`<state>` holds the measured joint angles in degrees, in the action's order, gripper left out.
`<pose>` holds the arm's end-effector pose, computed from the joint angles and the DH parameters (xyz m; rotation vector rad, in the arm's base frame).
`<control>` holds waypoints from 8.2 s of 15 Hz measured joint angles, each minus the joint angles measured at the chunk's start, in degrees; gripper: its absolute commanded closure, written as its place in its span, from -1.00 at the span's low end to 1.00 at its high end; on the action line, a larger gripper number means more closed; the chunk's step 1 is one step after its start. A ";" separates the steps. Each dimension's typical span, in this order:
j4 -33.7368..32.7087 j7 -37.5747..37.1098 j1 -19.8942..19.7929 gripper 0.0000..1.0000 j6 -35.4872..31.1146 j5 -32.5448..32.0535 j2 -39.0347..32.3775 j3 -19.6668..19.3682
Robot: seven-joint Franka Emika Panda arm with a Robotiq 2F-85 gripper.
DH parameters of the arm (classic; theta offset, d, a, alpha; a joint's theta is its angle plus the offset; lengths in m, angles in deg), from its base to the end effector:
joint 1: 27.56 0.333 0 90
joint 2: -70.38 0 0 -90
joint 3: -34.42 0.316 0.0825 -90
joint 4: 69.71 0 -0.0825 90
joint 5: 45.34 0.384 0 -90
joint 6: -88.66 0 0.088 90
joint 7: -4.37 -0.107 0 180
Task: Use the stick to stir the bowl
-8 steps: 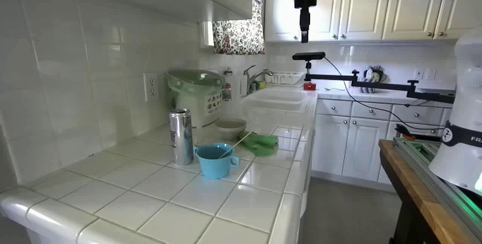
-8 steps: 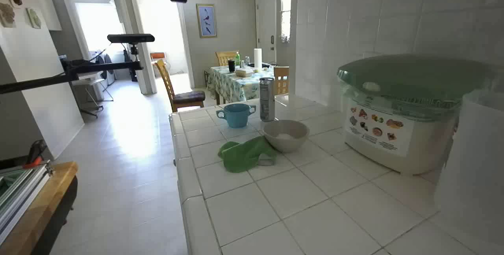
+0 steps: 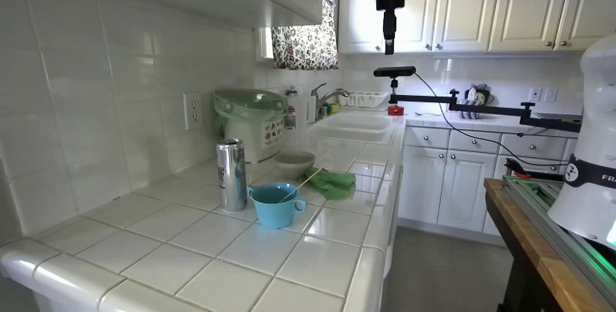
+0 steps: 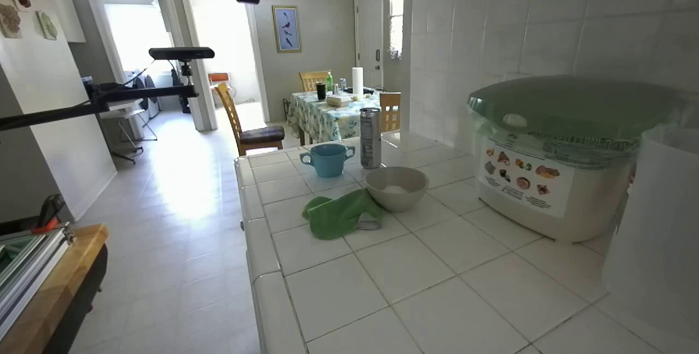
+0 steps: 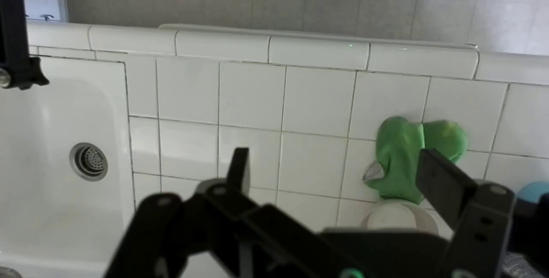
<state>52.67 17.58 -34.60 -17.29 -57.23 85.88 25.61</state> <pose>0.4501 -0.1498 0.5179 2.9917 0.0282 -0.0849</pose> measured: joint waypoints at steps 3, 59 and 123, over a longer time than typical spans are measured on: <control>0.00 0.00 0.00 -1.00 0.00 0.00 0.00 0.00; 15.63 -53.55 10.24 -1.00 -43.00 16.34 -11.51 14.46; 11.16 -54.87 18.77 -1.00 -63.07 34.87 -31.28 13.57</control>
<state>63.83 -37.28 -15.83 -80.36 -22.36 54.60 39.17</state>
